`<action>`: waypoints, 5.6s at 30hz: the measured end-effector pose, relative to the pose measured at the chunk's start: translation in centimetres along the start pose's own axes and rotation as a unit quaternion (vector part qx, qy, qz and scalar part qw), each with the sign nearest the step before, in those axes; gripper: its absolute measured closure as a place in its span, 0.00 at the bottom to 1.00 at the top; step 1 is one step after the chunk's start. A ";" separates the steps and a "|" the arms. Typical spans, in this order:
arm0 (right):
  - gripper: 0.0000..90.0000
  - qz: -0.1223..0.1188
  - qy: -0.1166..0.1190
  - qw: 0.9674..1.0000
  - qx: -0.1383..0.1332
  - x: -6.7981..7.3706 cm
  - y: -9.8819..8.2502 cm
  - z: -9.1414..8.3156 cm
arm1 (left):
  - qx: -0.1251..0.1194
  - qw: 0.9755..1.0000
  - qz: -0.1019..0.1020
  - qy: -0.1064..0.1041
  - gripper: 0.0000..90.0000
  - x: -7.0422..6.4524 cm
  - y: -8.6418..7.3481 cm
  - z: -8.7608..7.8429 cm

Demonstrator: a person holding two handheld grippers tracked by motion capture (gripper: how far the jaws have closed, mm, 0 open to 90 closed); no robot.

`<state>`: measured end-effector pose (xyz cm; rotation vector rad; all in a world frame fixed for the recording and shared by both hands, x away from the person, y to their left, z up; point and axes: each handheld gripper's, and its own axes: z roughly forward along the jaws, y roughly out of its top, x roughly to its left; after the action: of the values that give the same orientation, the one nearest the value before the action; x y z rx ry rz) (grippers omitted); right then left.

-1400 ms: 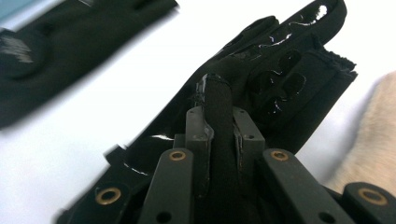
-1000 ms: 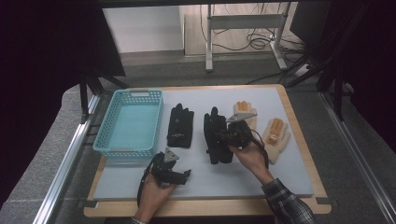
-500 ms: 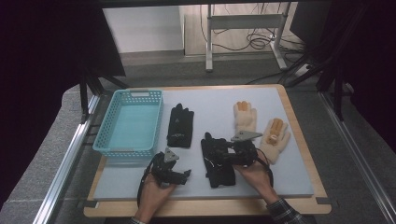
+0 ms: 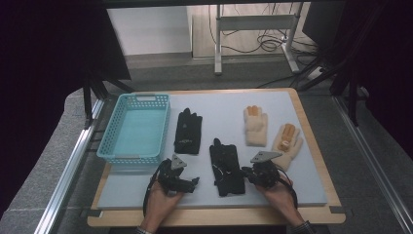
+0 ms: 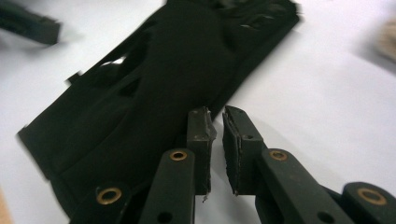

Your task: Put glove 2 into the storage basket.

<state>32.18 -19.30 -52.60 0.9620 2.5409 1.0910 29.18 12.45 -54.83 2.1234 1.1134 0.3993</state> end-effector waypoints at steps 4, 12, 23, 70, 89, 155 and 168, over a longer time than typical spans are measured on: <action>0.87 -0.014 0.023 1.000 -0.001 1.3 0.1 0.4 | 0.000 1.000 0.000 0.000 0.06 0.0 0.0 0.0; 0.76 -0.020 0.010 1.000 -0.016 1.1 0.9 0.3 | 0.000 1.000 0.000 0.000 0.06 0.0 0.0 0.0; 0.66 -0.032 0.023 0.998 -0.049 -0.1 6.9 2.5 | 0.001 1.000 0.001 0.000 0.06 0.0 0.0 0.0; 0.82 -0.013 -0.004 0.999 0.043 -0.5 17.9 17.9 | 0.001 1.000 0.000 -0.001 0.06 0.0 0.0 0.0; 0.90 -0.001 0.024 1.000 0.006 -0.7 18.8 13.6 | 0.001 1.000 0.001 0.000 0.06 0.0 0.0 0.0; 0.74 0.029 -0.018 0.997 -0.067 1.5 3.0 -2.6 | -0.001 1.000 -0.002 0.001 0.06 0.0 0.0 0.0; 0.79 0.030 -0.039 0.998 -0.032 1.1 0.2 -1.6 | 0.001 1.000 -0.001 -0.001 0.07 0.0 0.0 0.0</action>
<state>30.72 -19.38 -51.28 1.0496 2.4144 1.1219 29.16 12.49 -54.80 2.1237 1.1136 0.3952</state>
